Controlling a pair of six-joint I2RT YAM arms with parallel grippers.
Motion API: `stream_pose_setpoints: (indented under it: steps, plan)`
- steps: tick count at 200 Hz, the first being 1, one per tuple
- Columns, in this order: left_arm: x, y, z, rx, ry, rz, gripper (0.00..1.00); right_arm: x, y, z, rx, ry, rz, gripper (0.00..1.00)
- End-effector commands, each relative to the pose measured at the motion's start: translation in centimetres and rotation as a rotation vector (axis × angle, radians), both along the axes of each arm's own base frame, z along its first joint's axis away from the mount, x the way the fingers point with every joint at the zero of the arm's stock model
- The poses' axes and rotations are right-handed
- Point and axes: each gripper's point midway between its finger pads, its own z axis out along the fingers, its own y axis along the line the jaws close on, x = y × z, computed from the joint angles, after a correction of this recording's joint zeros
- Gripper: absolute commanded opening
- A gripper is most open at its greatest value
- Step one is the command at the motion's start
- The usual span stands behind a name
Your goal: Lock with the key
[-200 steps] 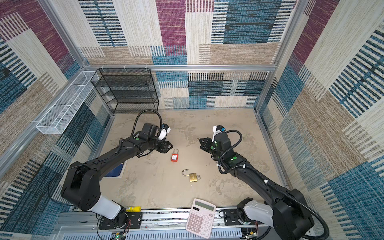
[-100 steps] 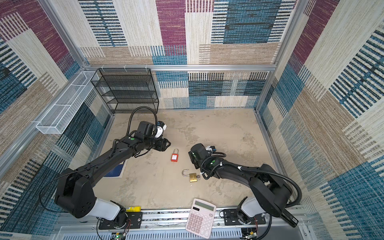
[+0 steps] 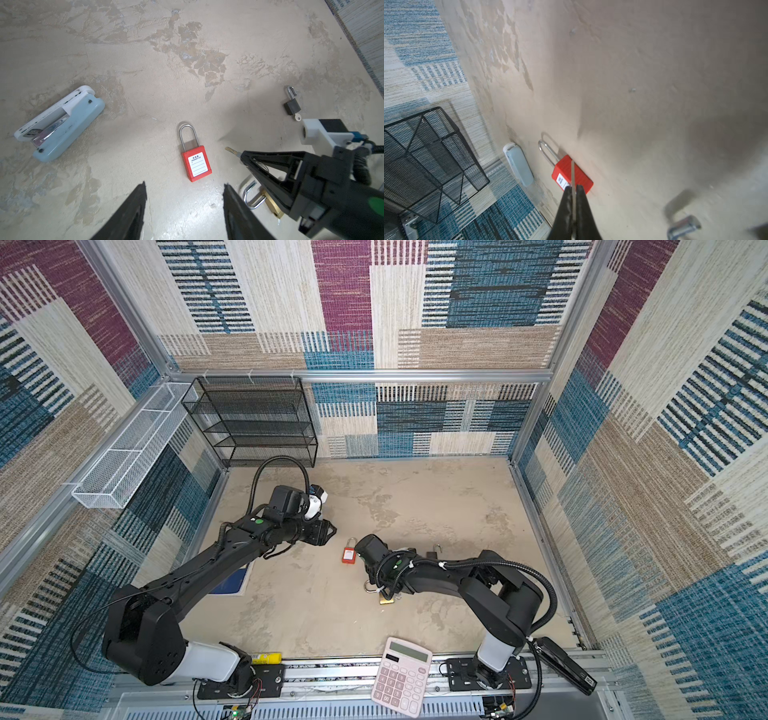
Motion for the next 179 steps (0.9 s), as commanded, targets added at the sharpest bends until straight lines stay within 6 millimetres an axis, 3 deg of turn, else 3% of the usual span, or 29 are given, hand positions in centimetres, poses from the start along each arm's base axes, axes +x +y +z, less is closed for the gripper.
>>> stream_pose_setpoints:
  steps: [1, 27, 75, 141, 179]
  plan:
    - [-0.4, 0.1, 0.3, -0.009, -0.001, -0.027, 0.62, 0.8, 0.2, -0.1, 0.043, 0.018, -0.093, 0.00]
    - [-0.4, 0.8, 0.6, -0.008, -0.011, -0.036, 0.62, 1.4, 1.3, -0.2, 0.049, 0.018, -0.091, 0.00]
    - [-0.4, 1.8, 1.4, -0.039, -0.014, -0.020, 0.62, 1.6, 1.4, -1.3, 0.043, 0.055, -0.130, 0.00]
    - [-0.8, 2.0, 0.7, -0.056, 0.006, -0.008, 0.62, 1.4, 1.8, -2.8, 0.041, 0.097, -0.138, 0.00]
    - [-1.0, 2.0, 0.4, -0.055, 0.015, -0.012, 0.62, 1.4, 2.5, -3.2, 0.073, 0.107, -0.129, 0.10]
